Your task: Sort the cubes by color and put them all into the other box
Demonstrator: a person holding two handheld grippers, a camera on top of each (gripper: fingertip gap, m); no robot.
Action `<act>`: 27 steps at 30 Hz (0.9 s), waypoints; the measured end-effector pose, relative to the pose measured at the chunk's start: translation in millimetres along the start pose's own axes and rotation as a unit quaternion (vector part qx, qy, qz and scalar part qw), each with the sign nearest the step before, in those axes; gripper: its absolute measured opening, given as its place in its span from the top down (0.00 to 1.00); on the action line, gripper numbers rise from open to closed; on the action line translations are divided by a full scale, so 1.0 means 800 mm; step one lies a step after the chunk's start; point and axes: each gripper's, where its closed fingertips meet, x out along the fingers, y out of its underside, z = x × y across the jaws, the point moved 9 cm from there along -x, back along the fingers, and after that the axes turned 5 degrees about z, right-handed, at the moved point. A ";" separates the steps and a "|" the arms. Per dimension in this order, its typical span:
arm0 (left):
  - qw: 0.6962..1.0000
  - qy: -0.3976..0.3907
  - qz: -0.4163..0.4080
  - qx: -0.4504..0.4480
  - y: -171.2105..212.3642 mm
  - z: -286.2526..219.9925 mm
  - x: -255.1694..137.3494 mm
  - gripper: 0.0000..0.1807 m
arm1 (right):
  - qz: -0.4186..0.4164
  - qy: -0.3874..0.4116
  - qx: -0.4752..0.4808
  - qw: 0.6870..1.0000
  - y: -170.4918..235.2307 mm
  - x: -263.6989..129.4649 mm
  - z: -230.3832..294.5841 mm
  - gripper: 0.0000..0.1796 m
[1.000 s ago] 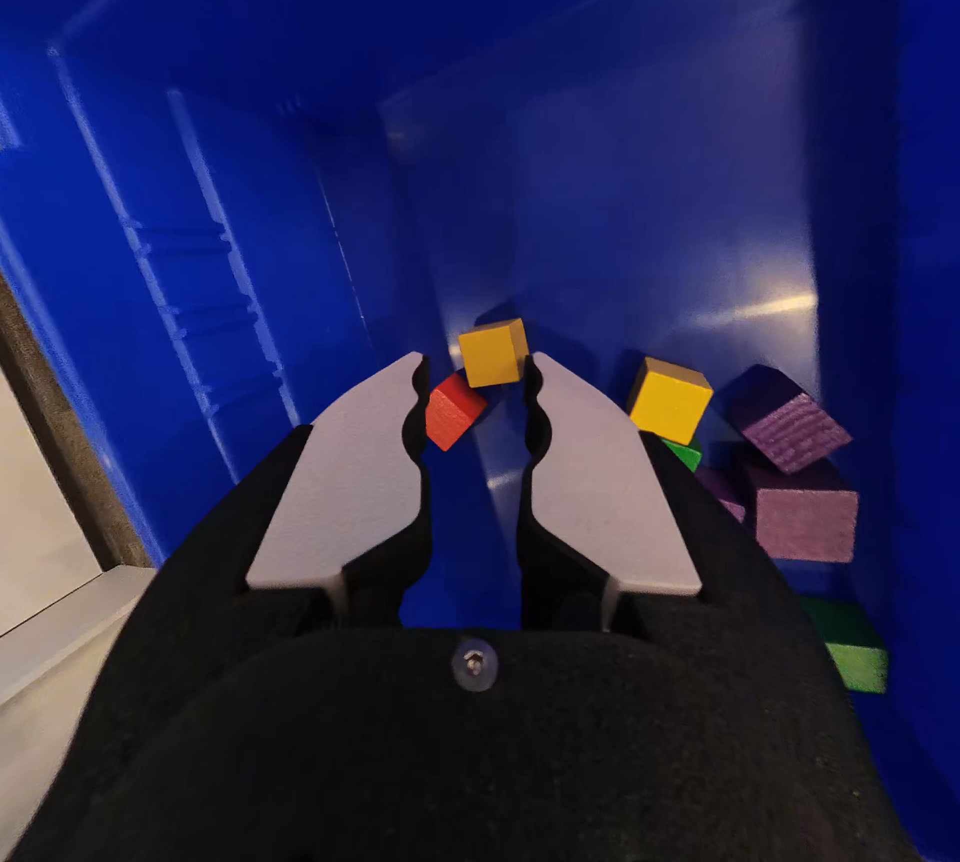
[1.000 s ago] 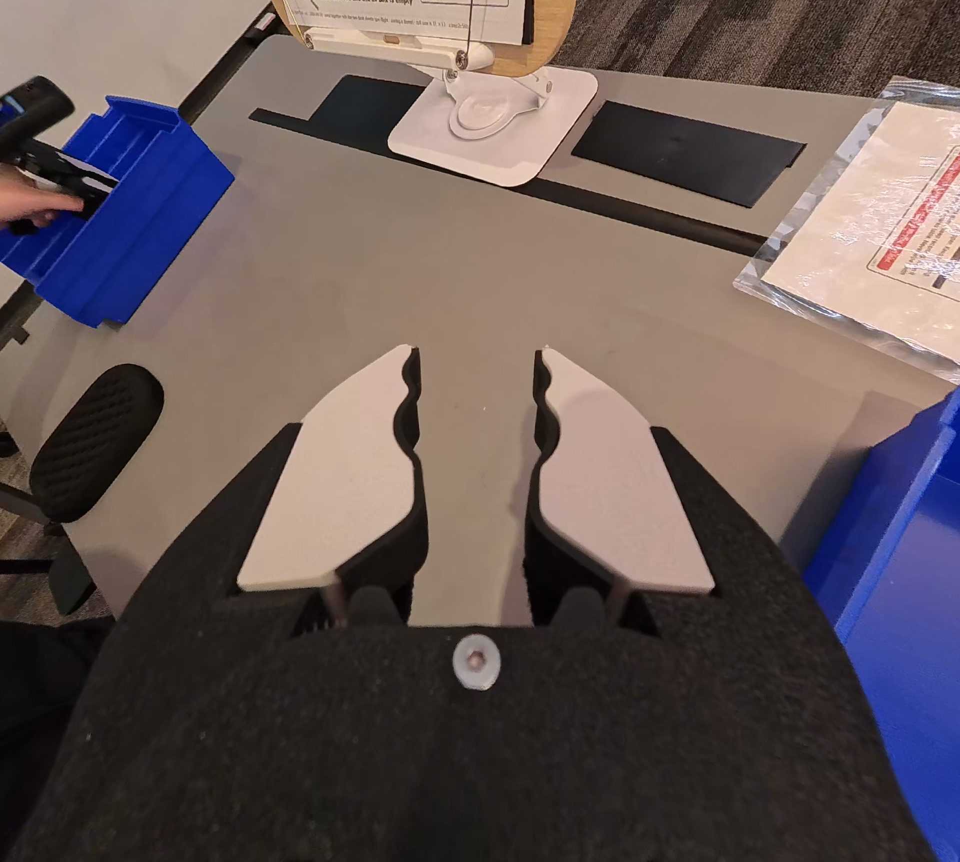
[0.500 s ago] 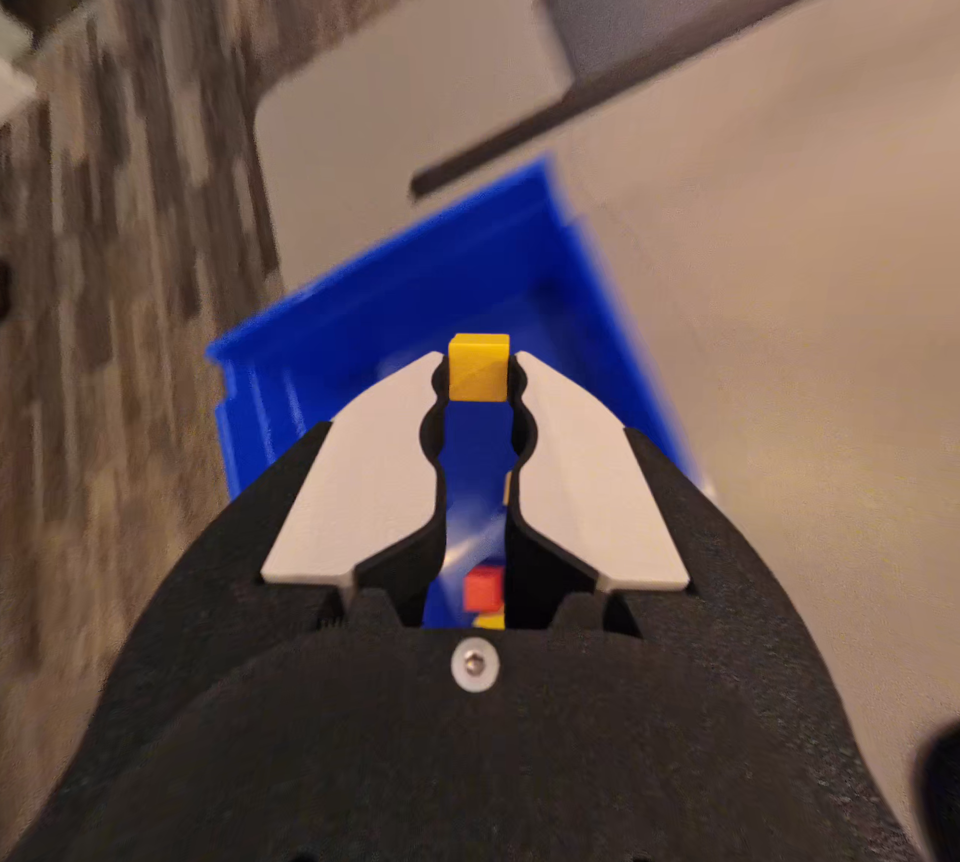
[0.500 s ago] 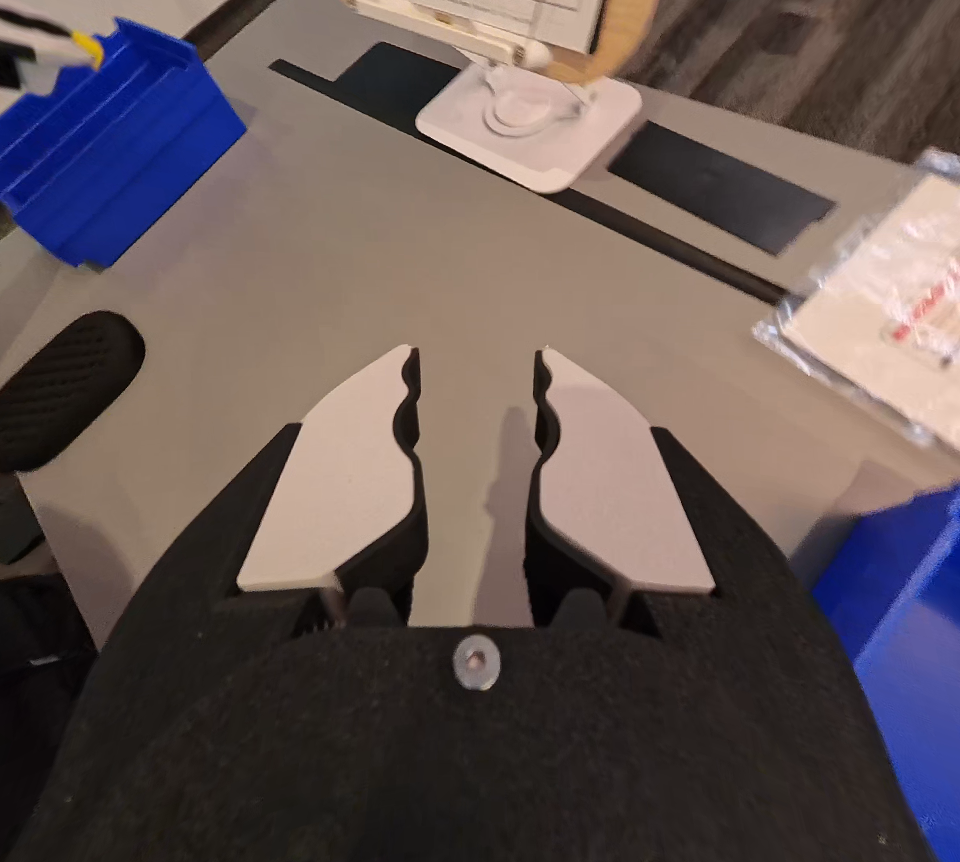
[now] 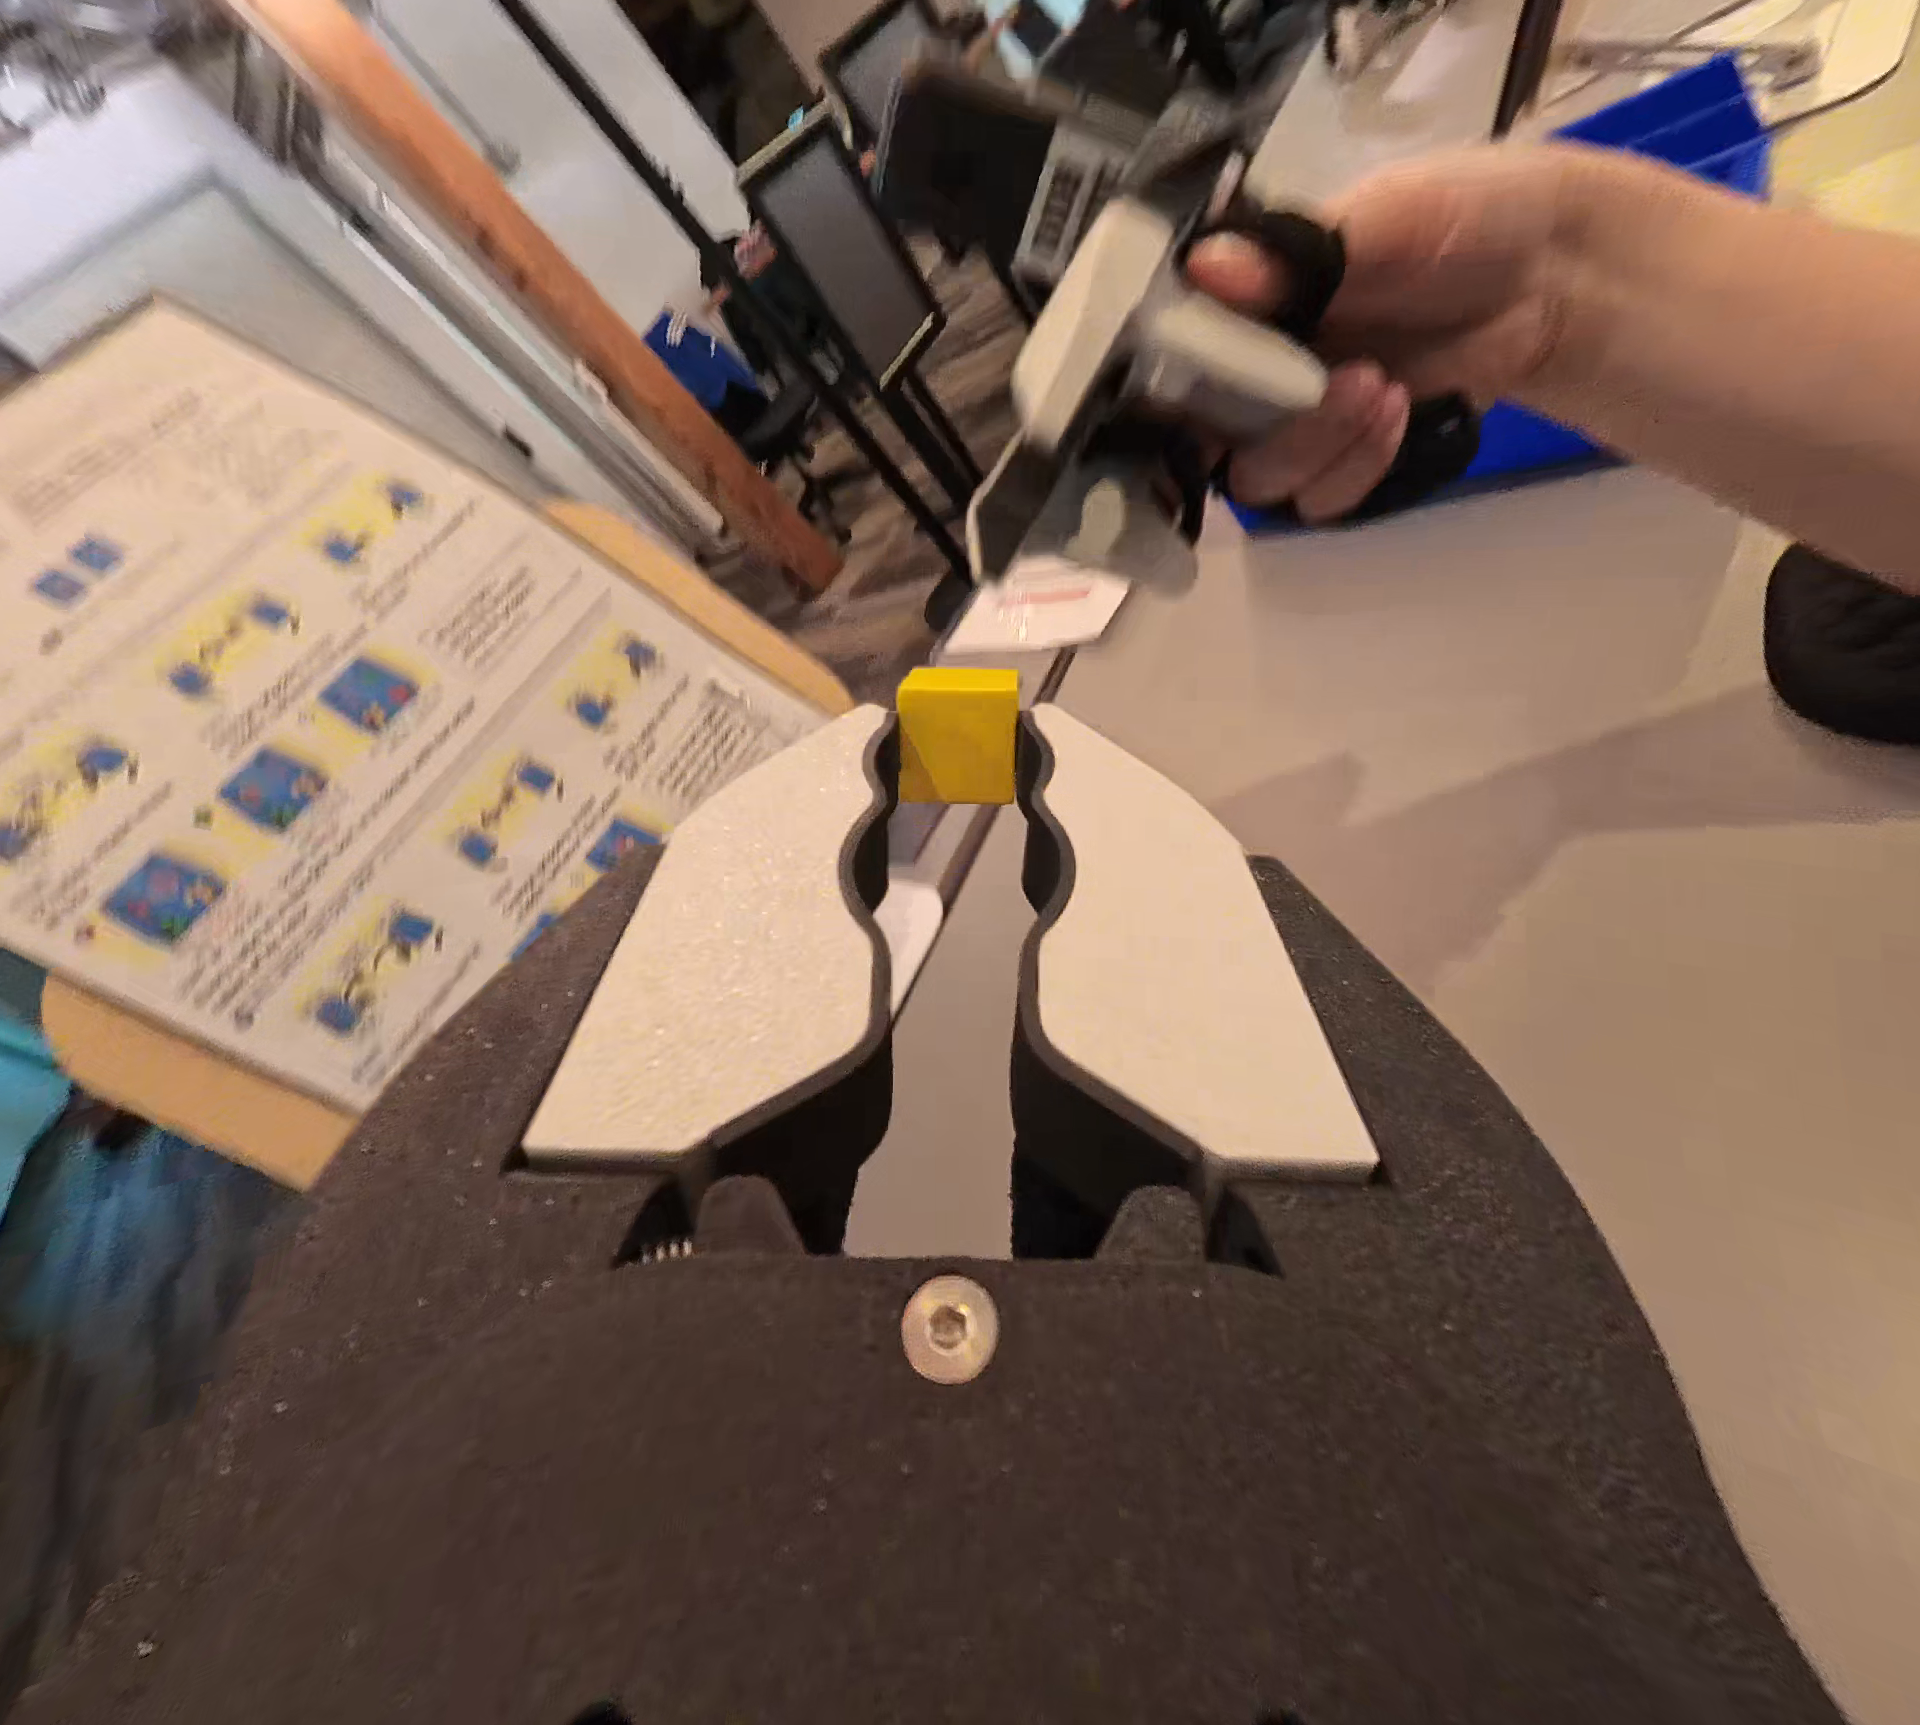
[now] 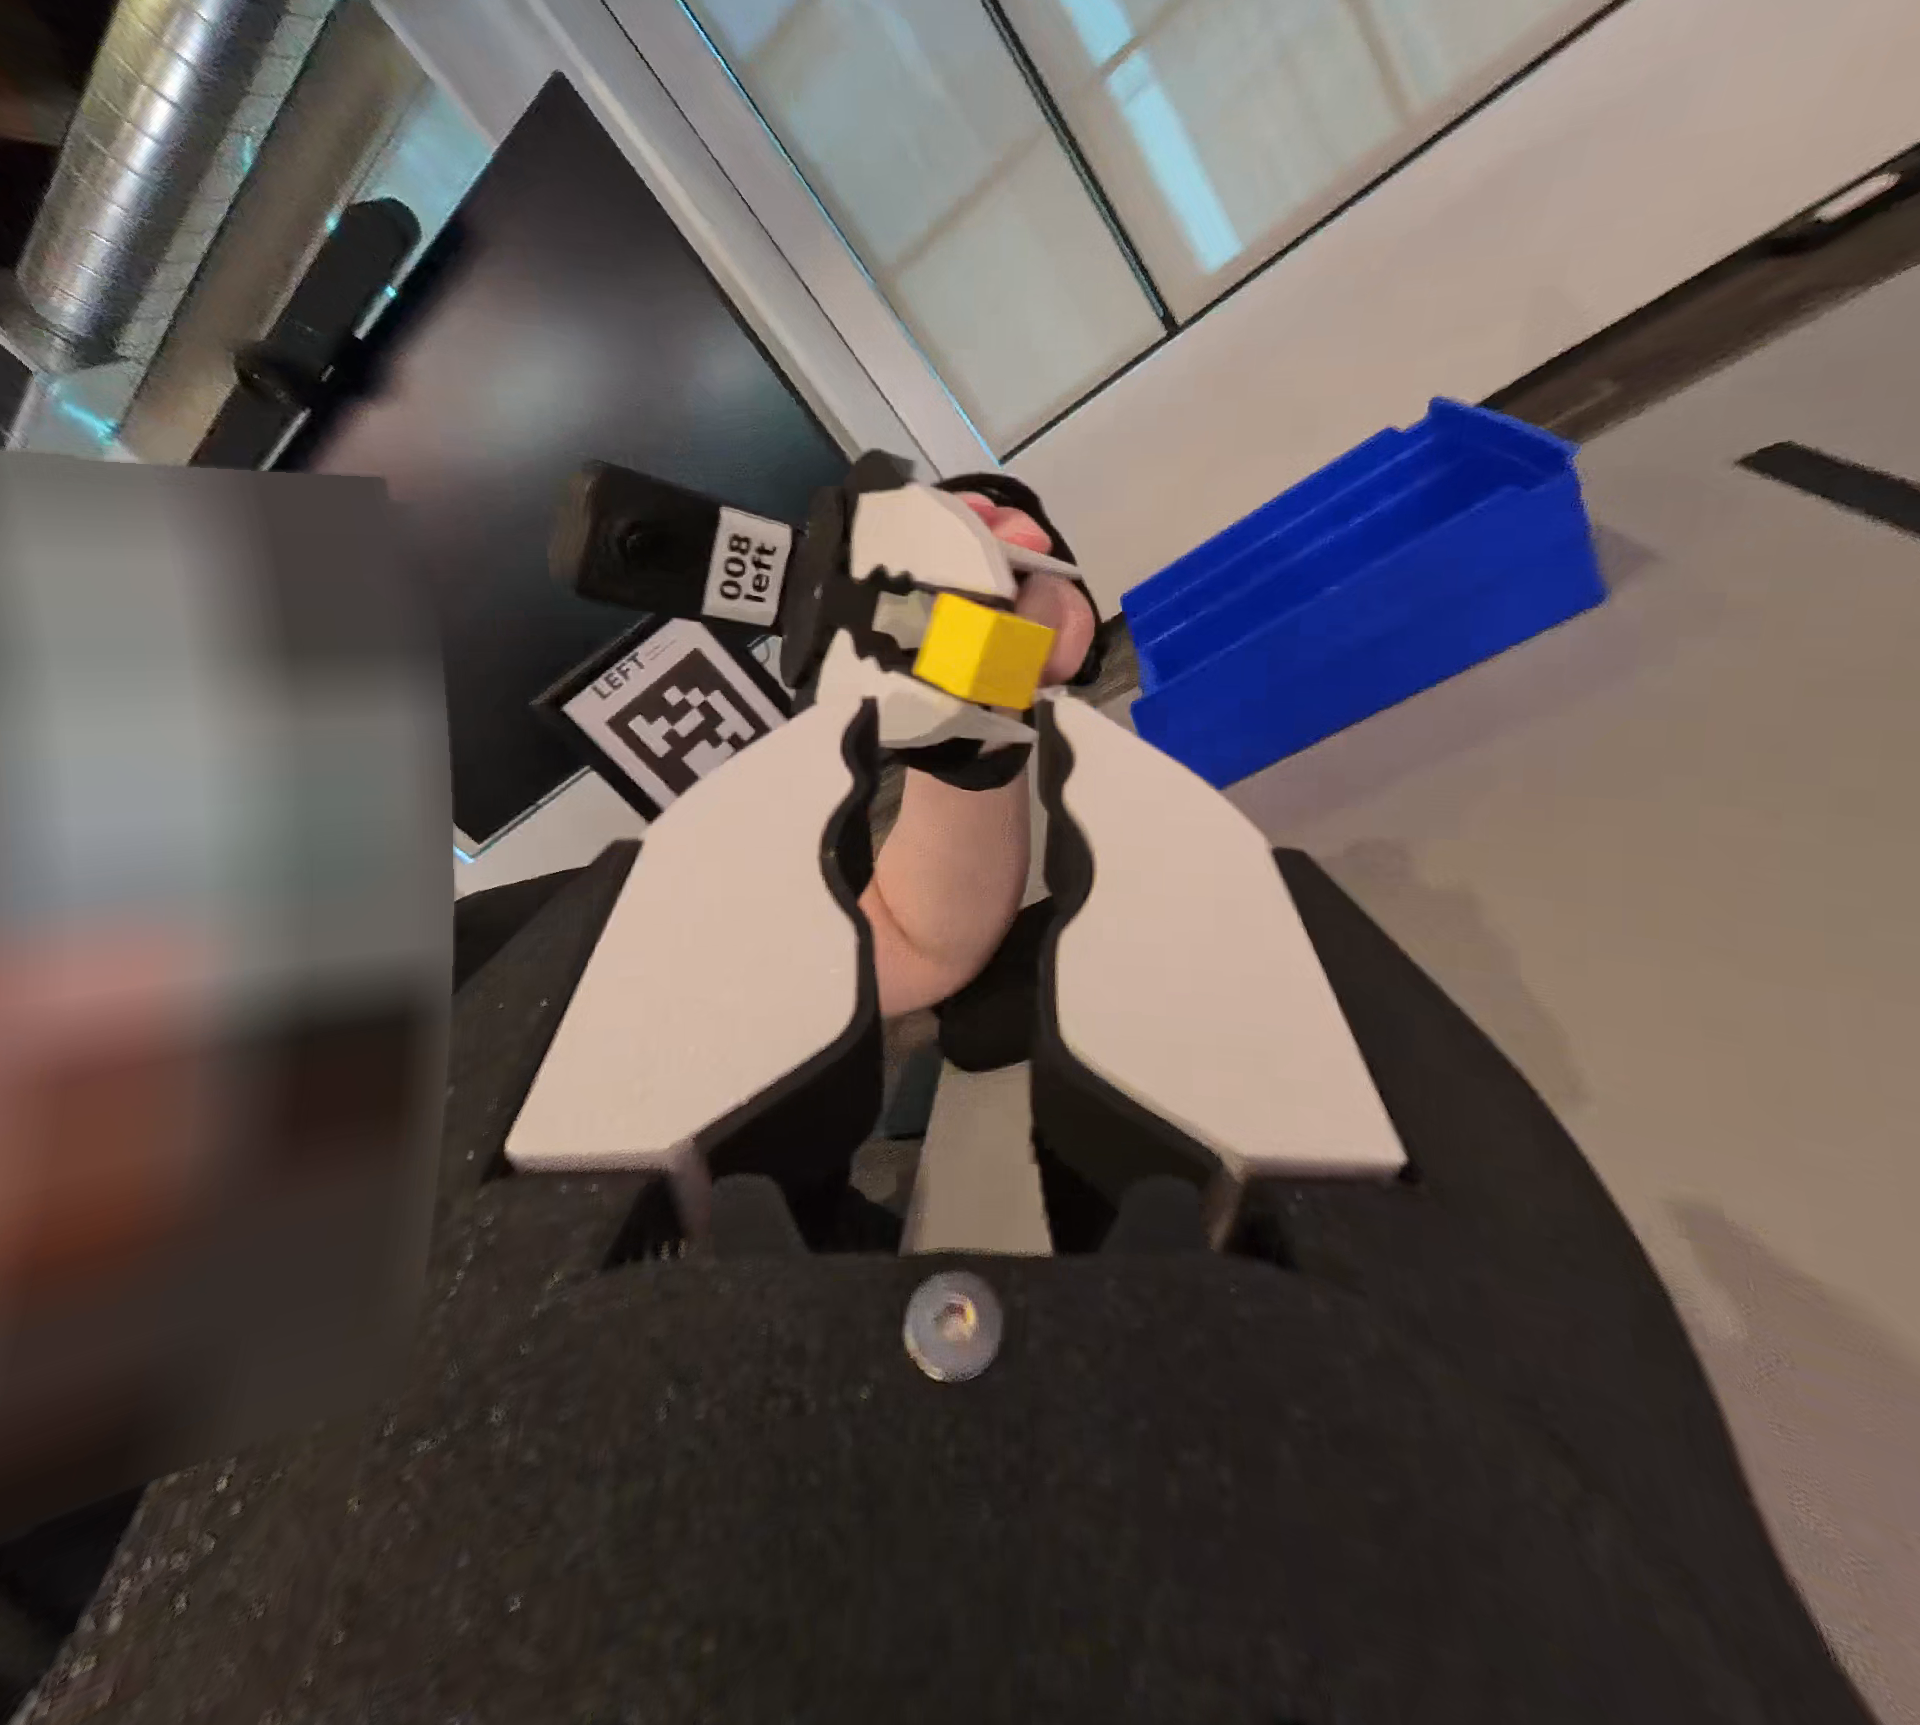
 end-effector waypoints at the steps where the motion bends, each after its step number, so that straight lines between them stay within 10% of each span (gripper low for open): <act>1: 1.000 0.005 -0.011 0.004 -0.005 -0.003 0.005 0.88 | 0.008 0.004 0.007 1.000 0.002 0.002 -0.005 0.83; 9: 0.997 0.035 -0.064 -0.008 -0.005 -0.017 0.022 0.88 | 0.032 -0.060 0.040 0.997 0.011 0.023 -0.014 0.72; 27: 0.999 0.015 -0.003 -0.035 0.019 -0.019 0.007 0.80 | 0.006 -0.089 0.043 0.995 0.012 0.019 -0.028 0.88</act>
